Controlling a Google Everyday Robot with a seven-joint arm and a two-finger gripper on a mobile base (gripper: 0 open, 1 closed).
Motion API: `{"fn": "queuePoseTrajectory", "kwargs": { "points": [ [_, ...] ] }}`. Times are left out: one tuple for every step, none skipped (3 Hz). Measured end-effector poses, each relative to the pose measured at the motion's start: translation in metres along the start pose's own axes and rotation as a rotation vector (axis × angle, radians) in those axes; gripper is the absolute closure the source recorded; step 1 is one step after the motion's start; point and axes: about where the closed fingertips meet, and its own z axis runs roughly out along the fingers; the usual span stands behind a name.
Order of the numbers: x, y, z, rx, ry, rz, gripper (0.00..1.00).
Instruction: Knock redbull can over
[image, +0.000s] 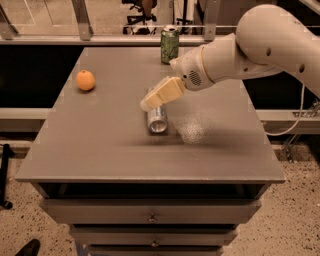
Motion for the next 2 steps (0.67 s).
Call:
{"fn": "queuePoseTrajectory", "kwargs": {
  "points": [
    [0.021,-0.008,-0.021,0.007,0.014,0.022,0.00],
    [0.042,-0.021,-0.055,0.015,0.016,0.019,0.00]
  ]
}}
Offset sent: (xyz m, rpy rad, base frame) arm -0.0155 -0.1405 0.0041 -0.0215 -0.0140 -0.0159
